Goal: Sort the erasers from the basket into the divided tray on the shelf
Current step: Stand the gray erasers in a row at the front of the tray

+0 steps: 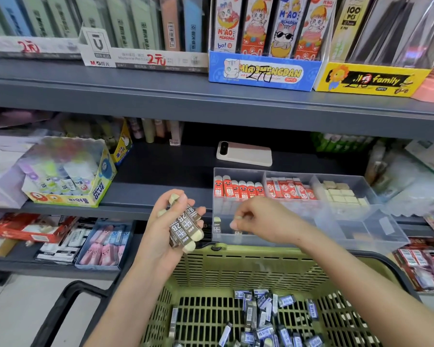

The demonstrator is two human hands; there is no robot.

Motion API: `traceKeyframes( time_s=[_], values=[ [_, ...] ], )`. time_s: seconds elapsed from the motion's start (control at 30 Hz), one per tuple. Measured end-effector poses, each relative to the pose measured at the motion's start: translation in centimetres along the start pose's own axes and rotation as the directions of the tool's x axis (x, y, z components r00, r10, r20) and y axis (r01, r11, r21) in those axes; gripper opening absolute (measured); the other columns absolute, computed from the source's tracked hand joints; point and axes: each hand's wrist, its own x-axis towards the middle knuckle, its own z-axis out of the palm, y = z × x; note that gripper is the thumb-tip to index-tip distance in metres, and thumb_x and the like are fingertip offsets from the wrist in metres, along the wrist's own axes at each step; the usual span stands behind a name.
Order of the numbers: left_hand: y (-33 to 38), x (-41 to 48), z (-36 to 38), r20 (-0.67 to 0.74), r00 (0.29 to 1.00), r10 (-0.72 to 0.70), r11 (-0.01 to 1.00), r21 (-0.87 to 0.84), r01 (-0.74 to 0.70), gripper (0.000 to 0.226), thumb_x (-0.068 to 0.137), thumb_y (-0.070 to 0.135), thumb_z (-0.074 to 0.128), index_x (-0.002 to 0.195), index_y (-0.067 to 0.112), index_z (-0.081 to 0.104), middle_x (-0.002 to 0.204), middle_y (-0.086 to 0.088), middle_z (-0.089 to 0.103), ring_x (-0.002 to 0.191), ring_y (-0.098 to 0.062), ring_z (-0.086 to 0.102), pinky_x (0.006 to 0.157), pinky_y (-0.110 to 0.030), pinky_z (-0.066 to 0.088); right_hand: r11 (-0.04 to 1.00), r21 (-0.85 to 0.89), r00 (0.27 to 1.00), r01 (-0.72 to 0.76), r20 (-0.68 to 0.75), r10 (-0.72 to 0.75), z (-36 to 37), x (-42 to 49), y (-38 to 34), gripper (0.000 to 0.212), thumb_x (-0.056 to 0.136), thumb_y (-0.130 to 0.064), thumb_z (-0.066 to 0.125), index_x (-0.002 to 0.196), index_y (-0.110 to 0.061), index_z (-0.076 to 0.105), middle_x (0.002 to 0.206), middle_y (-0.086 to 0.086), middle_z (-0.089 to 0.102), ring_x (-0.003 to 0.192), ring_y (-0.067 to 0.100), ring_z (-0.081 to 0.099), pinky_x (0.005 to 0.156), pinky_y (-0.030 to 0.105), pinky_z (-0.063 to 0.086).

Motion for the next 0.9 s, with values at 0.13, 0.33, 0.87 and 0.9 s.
traceKeyframes(
  time_s=[0.13,0.33,0.87,0.9],
  values=[
    [0.0,0.0,-0.1,-0.003,1.000,-0.010,1.000,-0.013,0.010,0.005,0.069,0.020,0.066,0.073,0.022,0.070,0.073,-0.001,0.068,0.072,-0.023,0.071,0.049,-0.027,0.053,0.983,0.162,0.996,-0.087,0.040,0.082,0.8,1.3,-0.6,0.020,0.088,-0.022,0.063,0.093,-0.003,0.066,0.078,0.003,0.063,0.076,0.022,0.063,0.080,0.035,0.051],
    [0.0,0.0,-0.1,-0.002,1.000,-0.014,1.000,-0.018,0.014,0.006,0.069,0.020,0.066,0.072,0.022,0.071,0.073,-0.001,0.069,0.072,-0.022,0.071,0.050,-0.026,0.053,0.978,0.110,0.983,-0.177,-0.032,0.181,2.0,1.9,-0.8,0.018,0.085,-0.007,0.065,0.102,-0.002,0.063,0.101,0.012,0.066,0.090,0.023,0.062,0.078,0.028,0.048],
    [0.0,0.0,0.0,-0.035,0.999,-0.038,0.992,-0.121,0.034,0.010,0.073,0.024,0.065,0.080,0.018,0.067,0.073,-0.002,0.070,0.075,-0.021,0.072,0.055,-0.026,0.055,0.993,0.070,0.937,0.100,-0.343,-0.070,1.6,-0.6,-2.8,0.025,0.094,-0.026,0.049,0.075,-0.017,0.061,0.068,-0.004,0.061,0.066,0.011,0.055,0.063,0.025,0.043],
    [0.0,0.0,0.0,-0.035,0.999,-0.034,0.993,-0.118,0.030,0.009,0.073,0.025,0.065,0.079,0.019,0.068,0.073,-0.002,0.069,0.074,-0.020,0.071,0.056,-0.027,0.055,0.975,0.150,0.920,0.166,-0.380,-0.099,1.8,-1.3,-3.7,0.029,0.091,-0.036,0.051,0.070,-0.019,0.062,0.063,-0.007,0.060,0.060,0.005,0.054,0.058,0.020,0.043]
  ],
)
